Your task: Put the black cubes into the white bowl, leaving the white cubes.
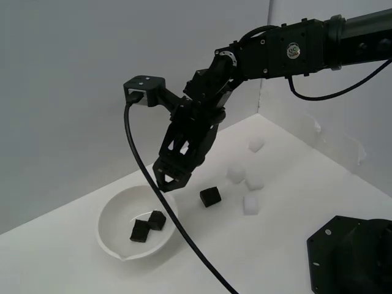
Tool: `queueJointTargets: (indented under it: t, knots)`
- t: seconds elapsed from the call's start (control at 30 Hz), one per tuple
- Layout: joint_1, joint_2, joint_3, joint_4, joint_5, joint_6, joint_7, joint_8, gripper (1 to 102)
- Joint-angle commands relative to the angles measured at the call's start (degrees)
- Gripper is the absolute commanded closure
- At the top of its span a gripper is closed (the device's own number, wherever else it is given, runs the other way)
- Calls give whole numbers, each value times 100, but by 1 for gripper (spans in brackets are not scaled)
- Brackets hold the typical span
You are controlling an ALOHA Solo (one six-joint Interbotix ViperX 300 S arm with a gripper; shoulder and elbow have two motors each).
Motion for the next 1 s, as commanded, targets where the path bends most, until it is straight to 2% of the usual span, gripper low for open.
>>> queueJointTargets:
  t: [0.0,0.17,0.3,0.37,0.5,0.53,0.8,0.97]
  knots:
    - [185,299,325,167,132,88,35,70,33]
    - [492,352,378,439,404,431,35,132,33]
    - [589,281,299,571,536,431,35,308,33]
    - [606,220,229,615,571,431,26,316,31]
    - [606,9,35,686,650,431,-35,334,11]
    - [606,-44,-35,703,668,439,-53,360,9]
    - [606,-413,-396,729,703,475,-211,404,4]
    - [606,-501,-483,738,703,580,-264,404,3]
